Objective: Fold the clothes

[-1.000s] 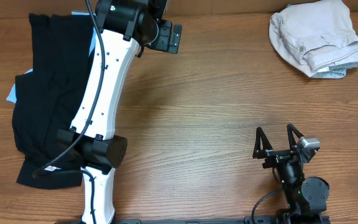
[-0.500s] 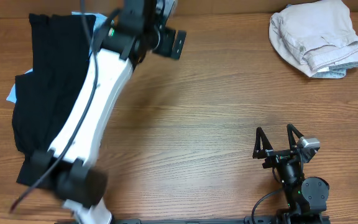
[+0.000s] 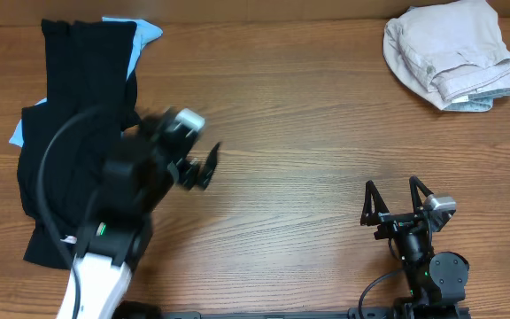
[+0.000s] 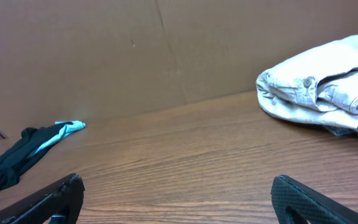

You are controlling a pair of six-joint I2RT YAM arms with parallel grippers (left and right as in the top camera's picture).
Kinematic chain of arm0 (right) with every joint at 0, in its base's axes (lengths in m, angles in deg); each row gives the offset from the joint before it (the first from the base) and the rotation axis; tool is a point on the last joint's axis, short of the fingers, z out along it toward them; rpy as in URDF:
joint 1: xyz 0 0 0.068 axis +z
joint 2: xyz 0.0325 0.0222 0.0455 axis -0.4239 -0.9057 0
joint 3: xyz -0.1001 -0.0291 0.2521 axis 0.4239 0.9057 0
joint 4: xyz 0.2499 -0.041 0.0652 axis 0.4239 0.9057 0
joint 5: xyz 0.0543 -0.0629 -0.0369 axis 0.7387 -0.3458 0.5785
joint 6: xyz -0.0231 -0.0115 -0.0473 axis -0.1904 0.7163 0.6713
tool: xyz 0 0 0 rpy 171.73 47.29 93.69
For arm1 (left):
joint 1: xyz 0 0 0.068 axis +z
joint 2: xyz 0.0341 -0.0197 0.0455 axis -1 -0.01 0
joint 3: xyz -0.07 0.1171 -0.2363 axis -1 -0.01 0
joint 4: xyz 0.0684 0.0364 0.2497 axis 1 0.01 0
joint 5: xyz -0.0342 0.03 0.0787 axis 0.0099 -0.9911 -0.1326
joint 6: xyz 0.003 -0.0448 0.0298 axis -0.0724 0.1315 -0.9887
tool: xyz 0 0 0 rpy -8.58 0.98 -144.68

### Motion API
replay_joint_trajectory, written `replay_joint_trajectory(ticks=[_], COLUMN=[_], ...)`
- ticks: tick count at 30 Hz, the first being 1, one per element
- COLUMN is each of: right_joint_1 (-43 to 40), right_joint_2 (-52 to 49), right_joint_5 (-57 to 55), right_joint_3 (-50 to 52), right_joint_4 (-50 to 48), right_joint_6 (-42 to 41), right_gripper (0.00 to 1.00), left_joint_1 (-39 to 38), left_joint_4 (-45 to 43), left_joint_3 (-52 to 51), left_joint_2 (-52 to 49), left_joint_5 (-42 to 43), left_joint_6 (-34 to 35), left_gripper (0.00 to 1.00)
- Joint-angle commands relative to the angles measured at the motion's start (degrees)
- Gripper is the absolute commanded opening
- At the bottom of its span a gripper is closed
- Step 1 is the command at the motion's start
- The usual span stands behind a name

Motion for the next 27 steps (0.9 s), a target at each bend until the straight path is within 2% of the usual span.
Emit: replay_joint_trajectory(ticks=[1, 6, 7, 10, 18, 27], right_joint_1=[-0.17, -0.17, -0.17, -0.17, -0.17, -0.17], right_joint_2=[0.50, 0.50, 0.50, 0.50, 0.50, 0.50], right_joint_5=[-0.35, -0.35, -0.35, -0.37, -0.35, -0.37], right_joint_3=[0.57, 0.57, 0.57, 0.57, 0.57, 0.57], right_joint_4=[-0.26, -0.24, -0.24, -0.24, -0.26, -0.26], right_joint_6=[0.00, -0.02, -0.02, 0.00, -0.02, -0.02], right_gripper=[1.00, 1.00, 1.00, 1.00, 1.00, 1.00], left_joint_1=[6.16, 11.54, 13.51, 14.49, 16.28, 17.97], left_joint_4=[-3.48, -8.20, -10.43, -13.42, -21.73, -23.08], left_joint_3=[-9.97, -20.31, -23.78, -27.74, -33.27, -40.35], left_joint_2=[11.13, 25.49, 31.08, 36.96, 40.28, 49.79], left_joint_5=[6.21, 6.21, 6.23, 5.70, 3.43, 3.04], left_joint_6=[-1.46, -1.49, -1.46, -1.51, -1.95, -3.21], left_gripper=[1.00, 1.00, 1.00, 1.00, 1.00, 1.00])
